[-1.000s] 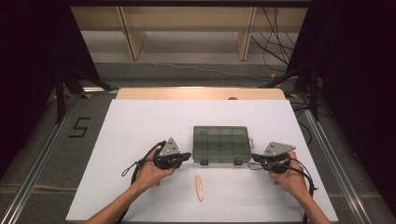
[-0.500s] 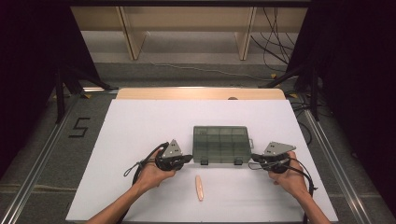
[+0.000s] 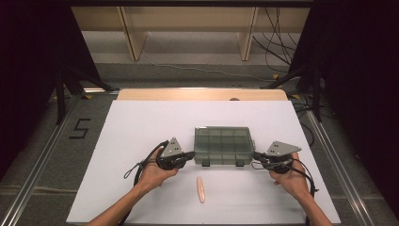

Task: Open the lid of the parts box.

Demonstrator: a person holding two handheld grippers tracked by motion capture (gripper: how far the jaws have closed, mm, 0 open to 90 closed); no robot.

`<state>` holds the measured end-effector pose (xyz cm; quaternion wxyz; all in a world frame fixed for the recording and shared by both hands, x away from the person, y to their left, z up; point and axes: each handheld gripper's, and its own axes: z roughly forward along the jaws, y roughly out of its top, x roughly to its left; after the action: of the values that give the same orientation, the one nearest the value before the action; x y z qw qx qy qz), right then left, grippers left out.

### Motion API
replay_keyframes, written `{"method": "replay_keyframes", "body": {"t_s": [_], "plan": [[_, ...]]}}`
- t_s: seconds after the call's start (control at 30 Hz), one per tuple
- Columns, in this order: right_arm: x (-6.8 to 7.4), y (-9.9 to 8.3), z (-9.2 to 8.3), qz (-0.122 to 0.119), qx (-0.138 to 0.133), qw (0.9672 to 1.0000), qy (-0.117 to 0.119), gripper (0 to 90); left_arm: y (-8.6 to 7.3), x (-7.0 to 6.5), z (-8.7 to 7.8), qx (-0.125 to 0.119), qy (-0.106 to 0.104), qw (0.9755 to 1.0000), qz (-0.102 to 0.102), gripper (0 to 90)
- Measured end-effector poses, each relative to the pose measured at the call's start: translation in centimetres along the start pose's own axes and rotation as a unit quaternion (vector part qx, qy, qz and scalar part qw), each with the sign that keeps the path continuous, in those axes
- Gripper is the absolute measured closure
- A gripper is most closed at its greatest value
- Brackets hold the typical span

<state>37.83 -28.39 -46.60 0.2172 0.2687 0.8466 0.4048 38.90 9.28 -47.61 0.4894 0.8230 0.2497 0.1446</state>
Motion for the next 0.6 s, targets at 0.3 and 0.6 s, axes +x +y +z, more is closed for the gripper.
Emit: {"method": "replay_keyframes", "body": {"t_s": [0.3,0.6], "plan": [[-0.4,0.3,-0.2,0.004,-0.019,0.9998,-0.002,90.0,0.5,0.5,0.2,-0.010,0.009,0.9999,-0.008,89.8],[-0.9,1.1,-0.2,0.007,-0.042,0.9991,-0.008,90.0,1.7,0.9,0.7,-0.030,0.013,0.9993,-0.016,89.8]]}}
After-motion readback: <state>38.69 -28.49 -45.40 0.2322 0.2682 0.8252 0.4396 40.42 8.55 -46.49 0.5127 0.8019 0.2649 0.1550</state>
